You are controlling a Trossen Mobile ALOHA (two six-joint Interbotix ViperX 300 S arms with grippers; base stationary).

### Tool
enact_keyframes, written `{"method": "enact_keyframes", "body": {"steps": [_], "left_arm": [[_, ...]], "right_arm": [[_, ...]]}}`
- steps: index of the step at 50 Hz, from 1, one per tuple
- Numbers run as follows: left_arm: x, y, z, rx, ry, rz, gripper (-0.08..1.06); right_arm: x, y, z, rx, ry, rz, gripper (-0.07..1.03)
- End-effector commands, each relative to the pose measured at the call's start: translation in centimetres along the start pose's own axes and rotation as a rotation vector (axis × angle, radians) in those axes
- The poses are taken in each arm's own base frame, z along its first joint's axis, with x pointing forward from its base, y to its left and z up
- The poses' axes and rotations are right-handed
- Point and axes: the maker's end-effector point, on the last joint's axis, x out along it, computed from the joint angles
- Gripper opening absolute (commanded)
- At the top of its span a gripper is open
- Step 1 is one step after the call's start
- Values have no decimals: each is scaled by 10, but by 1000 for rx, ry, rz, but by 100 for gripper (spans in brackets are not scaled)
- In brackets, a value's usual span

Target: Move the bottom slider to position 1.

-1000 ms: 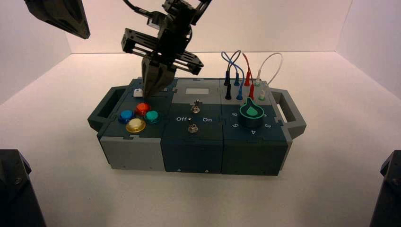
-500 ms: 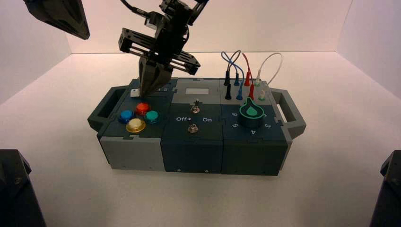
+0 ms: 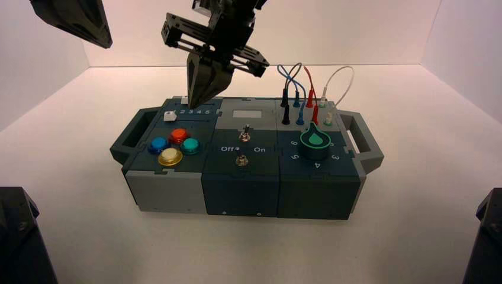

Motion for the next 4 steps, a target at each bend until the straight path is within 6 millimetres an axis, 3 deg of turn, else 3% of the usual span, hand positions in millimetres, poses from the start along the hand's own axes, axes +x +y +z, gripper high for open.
{"method": "enact_keyframes", "body": {"steps": [1,4], "left_arm": [[-3,-3,5,9,-18,-7,-3],[-3,-3,4,10,-16,-7,-3]], "right_arm": [[-18,10,8,-22,-45,20,-2],[-17,9,8,-27,-44,15,-2]]}}
